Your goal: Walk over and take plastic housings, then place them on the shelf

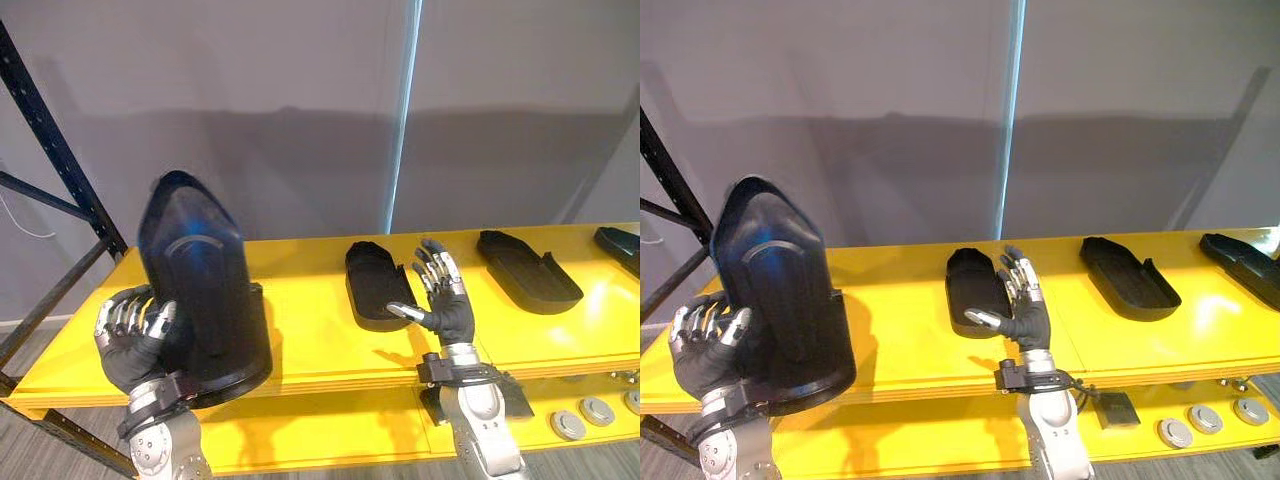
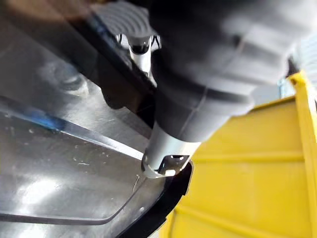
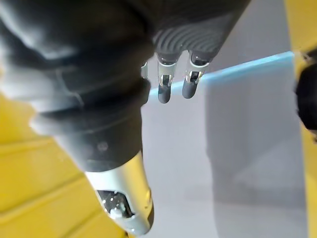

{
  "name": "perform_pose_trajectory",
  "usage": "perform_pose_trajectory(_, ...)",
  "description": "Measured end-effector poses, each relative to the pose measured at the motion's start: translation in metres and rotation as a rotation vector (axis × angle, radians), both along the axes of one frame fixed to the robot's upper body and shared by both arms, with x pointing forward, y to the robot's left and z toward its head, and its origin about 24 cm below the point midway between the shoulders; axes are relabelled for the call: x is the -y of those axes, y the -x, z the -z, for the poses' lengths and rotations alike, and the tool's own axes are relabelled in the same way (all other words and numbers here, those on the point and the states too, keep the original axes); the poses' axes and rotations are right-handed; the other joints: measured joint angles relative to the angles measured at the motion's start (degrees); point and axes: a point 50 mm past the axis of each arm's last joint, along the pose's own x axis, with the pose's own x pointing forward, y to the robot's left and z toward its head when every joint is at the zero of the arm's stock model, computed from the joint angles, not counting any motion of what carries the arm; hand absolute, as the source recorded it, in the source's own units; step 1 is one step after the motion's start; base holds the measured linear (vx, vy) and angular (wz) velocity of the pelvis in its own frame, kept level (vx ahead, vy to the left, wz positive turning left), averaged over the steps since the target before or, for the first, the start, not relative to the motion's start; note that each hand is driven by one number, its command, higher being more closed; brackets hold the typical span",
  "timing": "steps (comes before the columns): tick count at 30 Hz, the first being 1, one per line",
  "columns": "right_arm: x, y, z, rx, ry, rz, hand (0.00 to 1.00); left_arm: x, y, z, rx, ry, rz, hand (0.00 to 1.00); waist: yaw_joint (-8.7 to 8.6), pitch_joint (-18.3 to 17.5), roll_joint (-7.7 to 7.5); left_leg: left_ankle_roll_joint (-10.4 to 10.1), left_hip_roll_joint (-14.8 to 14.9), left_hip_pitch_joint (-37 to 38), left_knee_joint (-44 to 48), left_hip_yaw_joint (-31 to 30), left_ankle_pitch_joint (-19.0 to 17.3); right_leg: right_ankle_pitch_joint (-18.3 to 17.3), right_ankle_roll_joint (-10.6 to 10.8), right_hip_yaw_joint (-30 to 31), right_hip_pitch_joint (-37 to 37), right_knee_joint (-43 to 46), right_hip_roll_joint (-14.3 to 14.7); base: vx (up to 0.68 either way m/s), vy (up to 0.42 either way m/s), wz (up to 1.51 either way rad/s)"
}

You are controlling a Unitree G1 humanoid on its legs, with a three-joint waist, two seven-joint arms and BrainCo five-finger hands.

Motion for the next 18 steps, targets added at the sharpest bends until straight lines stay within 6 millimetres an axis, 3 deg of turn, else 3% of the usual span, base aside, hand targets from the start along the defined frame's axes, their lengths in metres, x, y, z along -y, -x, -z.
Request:
perform_pose_trajectory(4, 0.03, 0.009, 0.0, 0.002, -0.038, 0.096, 0.0, -0.019, 0.002, 0.017, -0.086, -0.01, -0.054, 1.0, -0.44, 0.3, 0.52, -0.18, 0.25, 0.5, -0.24, 0.76, -0.14, -0.02, 0.0, 0.77, 0.0, 0.12, 0.26, -0.02, 0.002, -0.08)
perform_pose_trajectory(6, 0.044, 0.015, 0.007, -0.035, -0.034, 0.138, 0.0, -0.026, 0.003, 0.022, -0.116, -0.016, -0.07, 1.0, -1.77, 0.41, 0.69, -0.05, 0.76, 0.27, -0.12, 3.26, -1.32, -0.11, 0.14, 0.65, -0.1, 0.32, -0.01, 0.0, 0.01, 0.06)
perform_pose_trajectory(7, 0.06, 0.025, 0.016, -0.076, -0.023, 0.192, 0.0, -0.028, -0.001, 0.025, -0.131, -0.023, -0.06, 1.0, -3.03, 0.45, 0.53, -0.8, 2.46, -0.3, 1.59, 10.11, -2.44, -0.08, 0.37, -0.07, -0.14, 0.66, -0.7, 0.0, 0.005, 0.38)
perform_pose_trajectory(8, 0.077, 0.035, 0.024, -0.12, 0.003, 0.25, 0.0, -0.028, -0.01, 0.025, -0.135, -0.029, -0.034, 1.0, -4.24, 1.62, 1.3, -0.84, 3.84, -2.06, 5.57, 13.72, -1.78, -1.19, 0.82, -1.11, -0.49, 2.72, -1.59, 0.0, 0.0, 0.36)
perform_pose_trajectory(9, 0.084, 0.039, 0.027, -0.143, 0.011, 0.276, 0.0, -0.029, -0.013, 0.025, -0.14, -0.034, -0.027, 1.0, -4.51, 2.3, 1.55, -0.99, 3.49, -2.61, 7.08, 13.95, -1.54, -2.19, 1.05, -0.89, -1.22, 4.59, -2.43, -0.02, 0.062, 0.29)
perform_pose_trajectory(10, 0.093, 0.047, 0.032, -0.17, 0.026, 0.3, 0.0, -0.033, -0.017, 0.022, -0.156, -0.049, -0.011, 1.0, -5.91, 2.84, 1.78, -1.07, 2.49, -4.14, 9.57, 13.91, -1.46, -4.32, 1.49, -0.46, -3.35, 8.47, -4.44, -0.02, 0.096, -0.04)
perform_pose_trajectory(13, 0.093, 0.049, 0.033, -0.183, 0.077, 0.248, 0.0, -0.047, -0.021, 0.015, -0.149, -0.069, 0.017, 1.0, -6.57, 4.0, 2.17, -1.41, 0.55, -5.43, 13.65, 13.27, -1.05, -6.03, 2.24, 3.85, -6.5, 13.07, -7.71, -0.02, 0.067, -0.44)
perform_pose_trajectory(18, 0.078, 0.048, 0.048, -0.25, 0.102, 0.14, 0.0, -0.059, -0.035, 0.003, -0.109, -0.083, 0.104, 1.0, -7.01, 3.96, 4.76, -1.39, 0.16, -2.75, 5.49, 11.95, -1.02, -6.52, 3.03, 7.22, -10.61, 14.75, -6.71, -0.01, 0.053, -0.3)
